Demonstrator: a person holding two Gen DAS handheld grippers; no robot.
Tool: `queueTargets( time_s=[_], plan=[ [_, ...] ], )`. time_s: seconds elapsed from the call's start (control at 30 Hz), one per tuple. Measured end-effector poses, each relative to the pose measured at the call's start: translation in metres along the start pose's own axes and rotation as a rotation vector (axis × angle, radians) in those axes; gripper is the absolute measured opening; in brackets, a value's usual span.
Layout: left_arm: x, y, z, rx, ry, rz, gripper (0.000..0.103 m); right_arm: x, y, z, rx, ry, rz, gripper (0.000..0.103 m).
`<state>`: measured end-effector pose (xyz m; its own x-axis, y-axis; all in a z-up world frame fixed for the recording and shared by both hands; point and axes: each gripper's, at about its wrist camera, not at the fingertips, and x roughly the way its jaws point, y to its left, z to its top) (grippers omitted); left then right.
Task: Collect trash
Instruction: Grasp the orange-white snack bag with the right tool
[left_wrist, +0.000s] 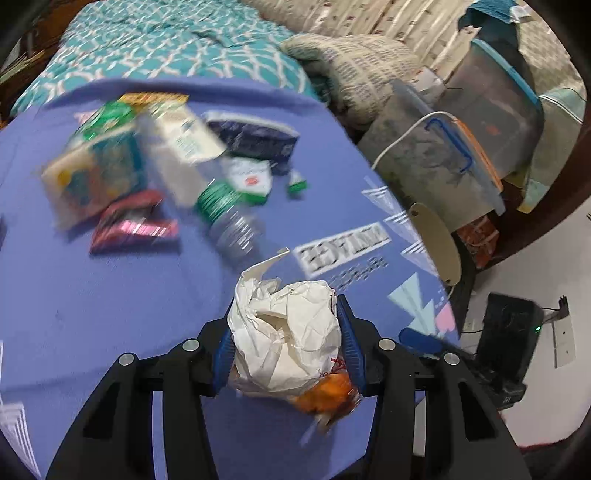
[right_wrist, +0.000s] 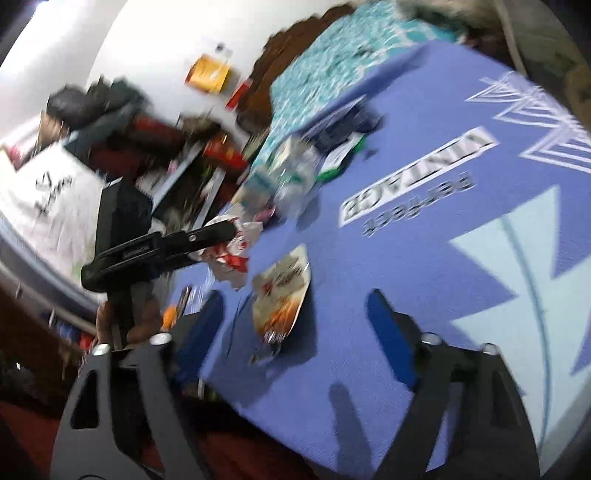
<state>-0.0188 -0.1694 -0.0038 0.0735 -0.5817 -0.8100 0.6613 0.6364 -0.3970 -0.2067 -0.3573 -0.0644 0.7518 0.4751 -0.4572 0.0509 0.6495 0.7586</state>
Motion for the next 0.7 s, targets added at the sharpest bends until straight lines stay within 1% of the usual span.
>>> queueTargets(
  time_s=[0.07, 0.1, 0.17, 0.2, 0.23, 0.47, 0.6, 0.7],
  plan=[
    [-0.001, 0.009, -0.009, -0.010, 0.015, 0.006, 0.047, 0.011, -0.001, -0.003, 0.004, 0.064, 0.005, 0.059],
    [-0.001, 0.011, -0.011, -0.012, 0.018, 0.009, 0.047, 0.017, -0.002, -0.005, 0.009, 0.094, 0.006, 0.057],
    [0.000, 0.017, -0.017, -0.016, 0.028, 0.019, 0.047, 0.029, -0.001, -0.009, 0.012, 0.132, 0.003, 0.050],
    [0.001, 0.021, -0.020, -0.020, 0.032, 0.021, 0.047, 0.034, -0.001, -0.011, 0.017, 0.148, 0.002, 0.049],
    [0.002, 0.023, -0.021, -0.023, 0.034, 0.021, 0.047, 0.038, -0.005, -0.011, 0.026, 0.159, 0.005, 0.046],
    [-0.002, 0.031, -0.029, -0.010, 0.016, 0.037, 0.047, 0.078, 0.014, -0.003, 0.012, 0.186, -0.043, 0.043],
    [-0.009, 0.037, -0.035, 0.002, -0.011, 0.070, 0.047, 0.086, 0.024, -0.009, -0.002, 0.184, -0.083, 0.039],
    [-0.015, 0.045, -0.039, 0.001, -0.024, 0.091, 0.047, 0.095, 0.032, -0.013, 0.004, 0.170, -0.110, 0.030]
  ],
)
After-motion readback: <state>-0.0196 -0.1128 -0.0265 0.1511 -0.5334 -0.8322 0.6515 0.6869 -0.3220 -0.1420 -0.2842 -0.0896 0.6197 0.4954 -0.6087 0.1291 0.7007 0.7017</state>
